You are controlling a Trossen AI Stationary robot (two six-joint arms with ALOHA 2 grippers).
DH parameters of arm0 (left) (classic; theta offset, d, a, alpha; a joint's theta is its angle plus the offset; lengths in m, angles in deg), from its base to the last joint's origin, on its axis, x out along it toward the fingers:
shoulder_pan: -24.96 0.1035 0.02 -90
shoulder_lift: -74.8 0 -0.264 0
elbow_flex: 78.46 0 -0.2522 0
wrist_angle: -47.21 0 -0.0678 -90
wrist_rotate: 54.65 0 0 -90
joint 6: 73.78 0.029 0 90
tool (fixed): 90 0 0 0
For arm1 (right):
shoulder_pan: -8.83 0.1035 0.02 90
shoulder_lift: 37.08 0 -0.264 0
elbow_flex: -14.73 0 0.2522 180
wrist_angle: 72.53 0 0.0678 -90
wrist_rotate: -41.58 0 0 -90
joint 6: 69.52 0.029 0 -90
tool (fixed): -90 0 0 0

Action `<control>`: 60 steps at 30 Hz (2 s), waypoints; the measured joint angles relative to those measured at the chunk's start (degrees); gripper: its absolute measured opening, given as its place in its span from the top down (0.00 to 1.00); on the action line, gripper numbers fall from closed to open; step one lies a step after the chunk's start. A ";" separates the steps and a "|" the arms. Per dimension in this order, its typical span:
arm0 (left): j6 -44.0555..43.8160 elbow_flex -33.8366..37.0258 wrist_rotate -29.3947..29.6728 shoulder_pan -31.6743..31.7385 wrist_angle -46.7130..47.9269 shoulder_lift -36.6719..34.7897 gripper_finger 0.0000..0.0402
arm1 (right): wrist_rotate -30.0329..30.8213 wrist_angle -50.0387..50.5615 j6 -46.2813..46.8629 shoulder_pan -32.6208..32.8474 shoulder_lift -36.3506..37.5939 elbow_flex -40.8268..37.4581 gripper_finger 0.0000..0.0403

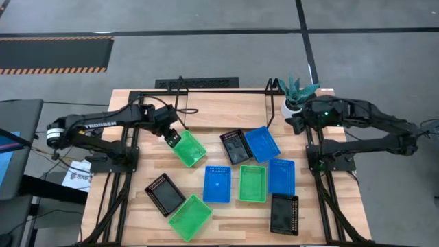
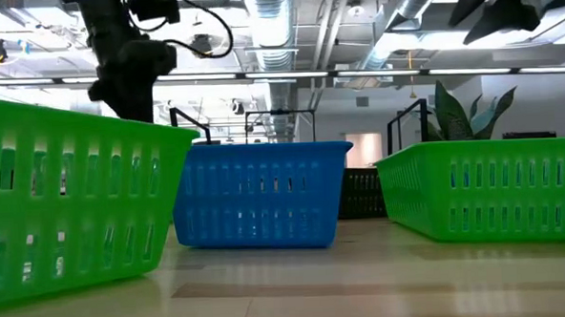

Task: Stack baskets on shelf by color
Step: Put the top green bin on the shelf

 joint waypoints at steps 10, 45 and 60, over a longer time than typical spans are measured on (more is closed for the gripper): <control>-5.51 12.22 -2.84 0.69 -13.59 0.04 0.56 | -0.11 0.02 -0.40 2.70 -3.39 0.02 0.39; -16.37 7.04 -8.78 -1.62 -16.27 -0.28 1.00 | -0.05 -0.16 -0.52 4.20 -6.61 0.04 0.39; 2.50 -30.31 -13.09 2.93 -9.20 13.31 1.00 | -0.05 -0.50 -0.66 4.13 -6.61 0.04 0.39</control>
